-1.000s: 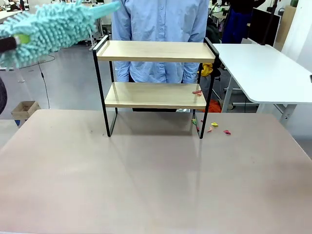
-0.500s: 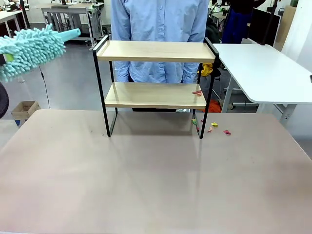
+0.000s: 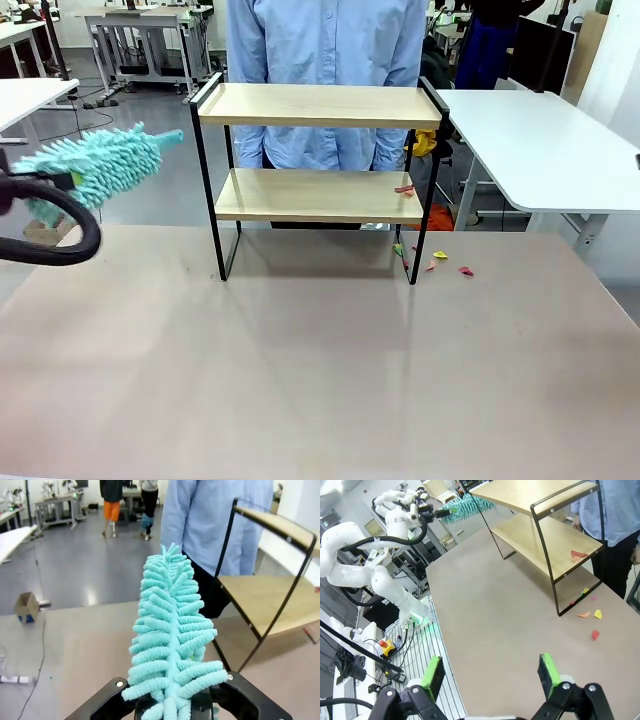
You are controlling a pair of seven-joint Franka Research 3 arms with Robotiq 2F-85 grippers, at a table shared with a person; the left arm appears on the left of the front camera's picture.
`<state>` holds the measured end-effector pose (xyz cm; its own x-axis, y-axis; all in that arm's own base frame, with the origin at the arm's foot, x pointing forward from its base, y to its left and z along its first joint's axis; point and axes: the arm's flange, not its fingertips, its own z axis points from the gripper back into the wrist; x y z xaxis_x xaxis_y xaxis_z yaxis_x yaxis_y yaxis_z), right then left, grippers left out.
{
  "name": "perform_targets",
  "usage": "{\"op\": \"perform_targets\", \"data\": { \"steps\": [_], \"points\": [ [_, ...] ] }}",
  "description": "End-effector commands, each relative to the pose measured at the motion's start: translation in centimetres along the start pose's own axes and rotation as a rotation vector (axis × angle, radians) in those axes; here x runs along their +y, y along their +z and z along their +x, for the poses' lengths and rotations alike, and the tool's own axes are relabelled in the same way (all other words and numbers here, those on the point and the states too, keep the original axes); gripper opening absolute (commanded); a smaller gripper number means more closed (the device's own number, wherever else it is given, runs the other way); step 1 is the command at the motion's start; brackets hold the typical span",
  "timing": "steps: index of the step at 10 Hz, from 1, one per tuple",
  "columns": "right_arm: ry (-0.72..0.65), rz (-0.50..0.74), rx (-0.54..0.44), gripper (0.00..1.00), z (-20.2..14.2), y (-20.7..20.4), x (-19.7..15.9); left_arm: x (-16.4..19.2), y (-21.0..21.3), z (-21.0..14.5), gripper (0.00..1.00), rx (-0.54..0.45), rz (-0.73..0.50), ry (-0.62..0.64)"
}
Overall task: Clean the shelf.
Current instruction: Hand the Duster back to the human.
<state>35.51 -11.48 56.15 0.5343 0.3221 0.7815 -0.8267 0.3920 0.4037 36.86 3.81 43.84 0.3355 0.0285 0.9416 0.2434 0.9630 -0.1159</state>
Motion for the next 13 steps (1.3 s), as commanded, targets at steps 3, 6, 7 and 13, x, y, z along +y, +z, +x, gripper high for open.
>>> {"op": "perform_targets", "data": {
  "steps": [3,6,7,13],
  "points": [
    [0.018,0.005,0.002,1.0,0.1,0.2,0.0,-3.7,3.4,-6.7,0.18,-0.07,0.006,0.008],
    [0.018,0.005,0.002,1.0,0.1,0.2,0.0,-2.1,-0.7,-1.8,0.18,0.002,0.033,0.0],
    [0.018,0.005,0.002,1.0,0.1,0.2,0.0,-2.1,-0.7,-1.8,0.18,0.002,0.033,0.0],
    [0.018,0.005,0.002,1.0,0.1,0.2,0.0,-2.1,-0.7,-1.8,0.18,0.002,0.033,0.0]
  ]
}}
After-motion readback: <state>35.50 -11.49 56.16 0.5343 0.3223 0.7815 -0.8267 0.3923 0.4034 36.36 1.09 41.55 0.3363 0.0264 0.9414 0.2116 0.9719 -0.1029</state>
